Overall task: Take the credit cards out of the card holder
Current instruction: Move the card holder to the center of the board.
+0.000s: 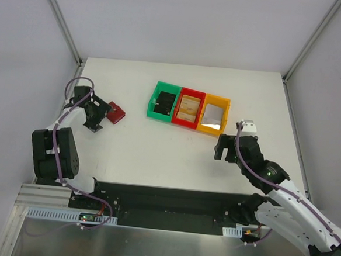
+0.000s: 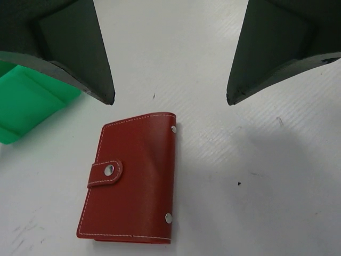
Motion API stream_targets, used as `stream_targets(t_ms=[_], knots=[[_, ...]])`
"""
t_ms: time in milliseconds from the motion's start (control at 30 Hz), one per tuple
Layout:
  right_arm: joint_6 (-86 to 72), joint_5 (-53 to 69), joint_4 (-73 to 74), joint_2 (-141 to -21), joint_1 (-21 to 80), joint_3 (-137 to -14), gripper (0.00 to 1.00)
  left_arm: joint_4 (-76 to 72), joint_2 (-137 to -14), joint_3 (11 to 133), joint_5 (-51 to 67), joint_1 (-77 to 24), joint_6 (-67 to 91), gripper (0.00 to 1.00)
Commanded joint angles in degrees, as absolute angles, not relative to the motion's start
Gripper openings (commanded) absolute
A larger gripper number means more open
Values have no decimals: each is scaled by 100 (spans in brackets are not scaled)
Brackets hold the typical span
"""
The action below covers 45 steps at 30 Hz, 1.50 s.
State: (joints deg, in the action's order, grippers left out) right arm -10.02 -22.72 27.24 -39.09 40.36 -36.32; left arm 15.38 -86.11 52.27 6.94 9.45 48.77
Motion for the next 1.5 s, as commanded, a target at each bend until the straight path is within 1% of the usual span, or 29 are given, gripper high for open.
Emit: stream_targets(t_ms=[0,100,233,300,433,533,633,767,833,1000,1200,1267,1467], knots=[[-958,-2109,2540,-4087,4017,-3893,96,1327,-8929,5651,932,1002,4948,86],[-958,-2074,2522,-4122,4017,-3911,96,1336,-9140,5888,809,993,4834,84],[-958,-2074,2522,-4096,4025,-3911,96,1353,-9447,6196,703,1002,4624,75],[-958,-2118,2549,-4026,4017,-3929,96,1415,-9562,6293,537,1002,4527,72],[-932,-2144,2470,-3815,4017,-3876,96,1599,-9843,6547,124,1002,4237,72],[-879,-2162,2452,-3876,4025,-3876,96,1705,-10019,6723,-104,1011,4114,73],[-870,-2101,2461,-4025,4017,-3929,96,1766,-10116,6960,-176,1011,4061,75],[-888,-2092,2435,-4096,4017,-3903,96,1933,-10291,7338,-246,1011,4078,82],[-888,-2109,2426,-4096,4017,-3885,96,2012,-10414,7523,-272,1011,4026,82],[-853,-2162,2426,-4061,4017,-3823,96,2206,-10915,7927,-132,1002,3841,78],[-791,-2171,2461,-4034,4017,-3867,96,2215,-11118,7963,-167,993,3709,74],[-791,-2188,2452,-4043,4017,-3850,96,2215,-11153,7989,-97,958,3630,71],[-835,-2118,2408,-4087,4017,-3867,96,2390,-11338,7954,-307,607,3323,65]])
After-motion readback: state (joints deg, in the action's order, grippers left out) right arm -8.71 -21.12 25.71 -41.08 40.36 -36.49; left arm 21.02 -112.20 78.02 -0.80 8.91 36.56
